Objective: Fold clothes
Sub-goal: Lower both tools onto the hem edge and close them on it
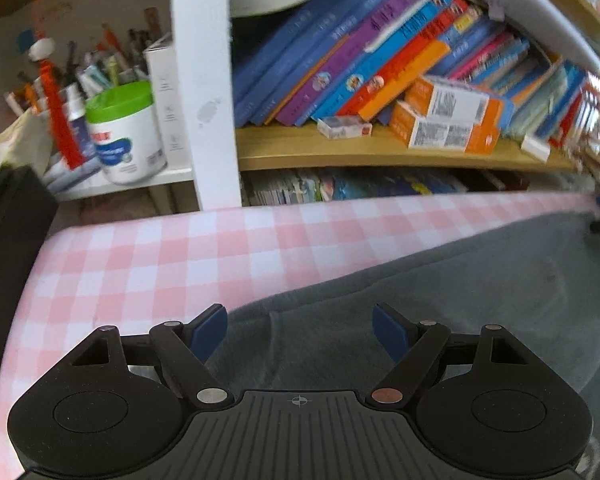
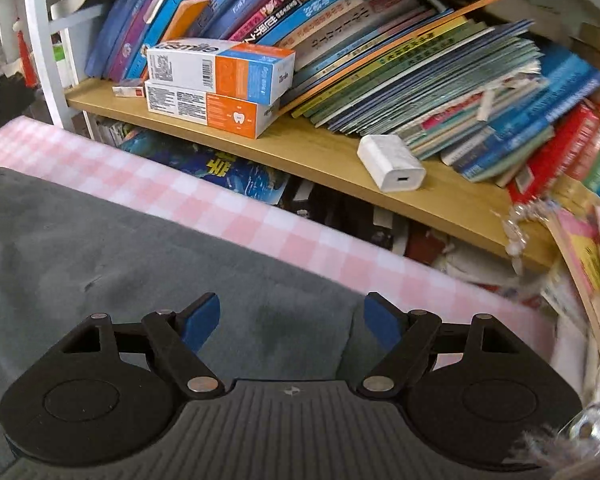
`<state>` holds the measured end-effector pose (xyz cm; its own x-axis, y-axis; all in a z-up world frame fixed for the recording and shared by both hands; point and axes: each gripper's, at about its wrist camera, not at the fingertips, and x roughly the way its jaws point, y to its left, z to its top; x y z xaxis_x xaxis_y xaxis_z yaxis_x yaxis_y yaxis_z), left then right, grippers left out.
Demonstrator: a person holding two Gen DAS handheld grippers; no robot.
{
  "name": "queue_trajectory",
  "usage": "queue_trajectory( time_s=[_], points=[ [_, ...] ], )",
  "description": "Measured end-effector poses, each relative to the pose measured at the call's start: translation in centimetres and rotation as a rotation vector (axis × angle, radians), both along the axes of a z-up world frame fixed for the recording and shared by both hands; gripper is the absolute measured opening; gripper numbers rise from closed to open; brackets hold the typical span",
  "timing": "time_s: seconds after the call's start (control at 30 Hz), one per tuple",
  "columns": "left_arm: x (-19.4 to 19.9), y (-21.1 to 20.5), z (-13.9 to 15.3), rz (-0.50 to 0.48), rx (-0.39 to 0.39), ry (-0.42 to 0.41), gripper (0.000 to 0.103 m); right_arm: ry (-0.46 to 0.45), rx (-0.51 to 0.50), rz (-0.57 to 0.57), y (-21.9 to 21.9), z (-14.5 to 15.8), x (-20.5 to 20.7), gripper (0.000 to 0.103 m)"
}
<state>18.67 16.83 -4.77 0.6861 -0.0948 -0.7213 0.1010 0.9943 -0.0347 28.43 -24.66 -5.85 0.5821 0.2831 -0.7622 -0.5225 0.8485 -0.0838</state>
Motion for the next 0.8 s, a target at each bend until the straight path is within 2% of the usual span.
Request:
queue_trajectory(
  time_s=[0.13,0.23,0.5,0.8],
  points=[
    [0.8,0.1,-0.7,-0.062,0.007,0.011,0.082,0.026,-0.011,0.038,0.3,-0.9,1.3,0.078],
    [1.4,0.2,-1.2,-0.096,0.007,0.021,0.082,0.043,-0.014,0.053,0.4,-1.6,1.9,0.082],
    [2.7,0.1,-2.2,-0.133,0.012,0.052,0.082,0.091,-0.013,0.06,0.5,-3.2,3.1,0.084],
    [3.7,0.4,-2.9,-0.167,0.001,0.067,0.082,0.064,-0.009,0.05,-0.1,-3.8,4.2,0.087]
  ],
)
